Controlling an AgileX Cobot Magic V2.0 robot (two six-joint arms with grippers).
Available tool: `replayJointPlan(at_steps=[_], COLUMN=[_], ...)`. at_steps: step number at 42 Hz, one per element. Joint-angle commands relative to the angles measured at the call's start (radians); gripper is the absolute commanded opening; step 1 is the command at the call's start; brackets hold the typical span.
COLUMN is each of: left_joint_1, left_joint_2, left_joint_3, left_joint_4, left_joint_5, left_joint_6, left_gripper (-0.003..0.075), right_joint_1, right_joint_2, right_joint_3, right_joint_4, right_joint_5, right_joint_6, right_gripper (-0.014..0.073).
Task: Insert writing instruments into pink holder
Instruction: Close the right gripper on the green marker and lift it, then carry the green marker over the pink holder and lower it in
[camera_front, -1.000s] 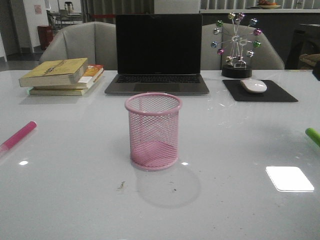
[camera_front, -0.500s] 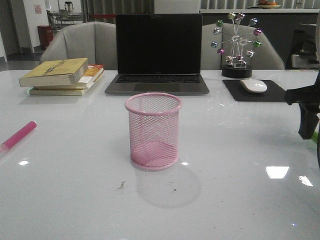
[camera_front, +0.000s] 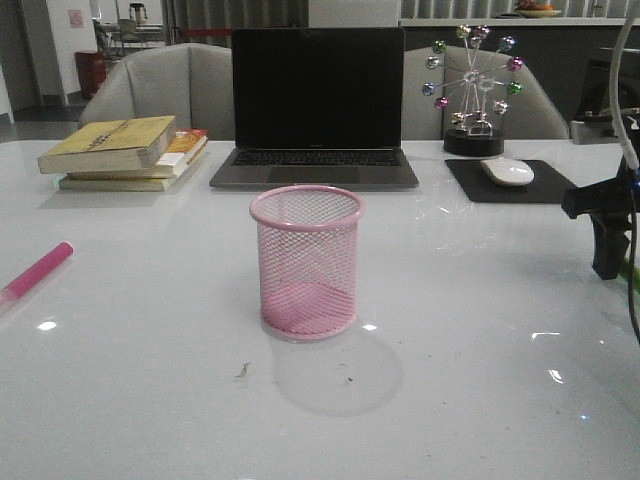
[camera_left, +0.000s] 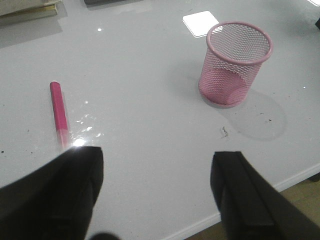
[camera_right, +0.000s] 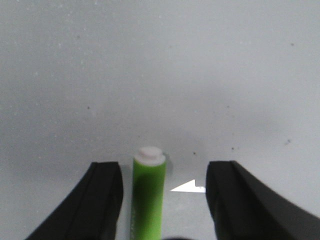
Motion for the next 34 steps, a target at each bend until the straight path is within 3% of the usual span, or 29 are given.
replayJointPlan(at_steps=[1, 6, 13, 16, 27, 34], left_joint_1=[-0.007, -0.007, -0.007, -0.007, -0.007, -0.007], left_joint_2=[0.006, 0.006, 0.006, 0.006, 0.006, 0.006], left_joint_3=[-0.032, -0.032, -0.032, -0.032, -0.032, -0.032], left_joint_4=[-0.012, -0.012, -0.012, -0.012, -0.012, -0.012], left_joint_5=[-0.07, -0.07, -0.07, -0.07, -0.07, -0.07], left_joint_6=[0.001, 0.001, 0.001, 0.001, 0.001, 0.001], left_gripper=[0.0507, 0.0507, 0.0507, 0.0507, 0.0507, 0.0507], right_joint_1=[-0.004, -0.004, -0.004, -0.004, 0.034, 0.136], right_joint_2=[-0.032, -0.031, -0.031, -0.031, -0.113, -0.32], right_joint_3=[-0.048, -0.051, -0.051, -0.051, -0.035, 0.075], right_joint_4=[-0.014, -0.014, 0.004, 0.022, 0.049, 0.083], right_joint_5=[0.026, 0.039, 0.05, 0.05, 0.034, -0.168], right_joint_6=[0.002, 0.002, 0.002, 0.002, -0.024, -0.034], right_gripper=[0.0488, 0.0441, 0.0223, 0.0168, 0.015, 0.015])
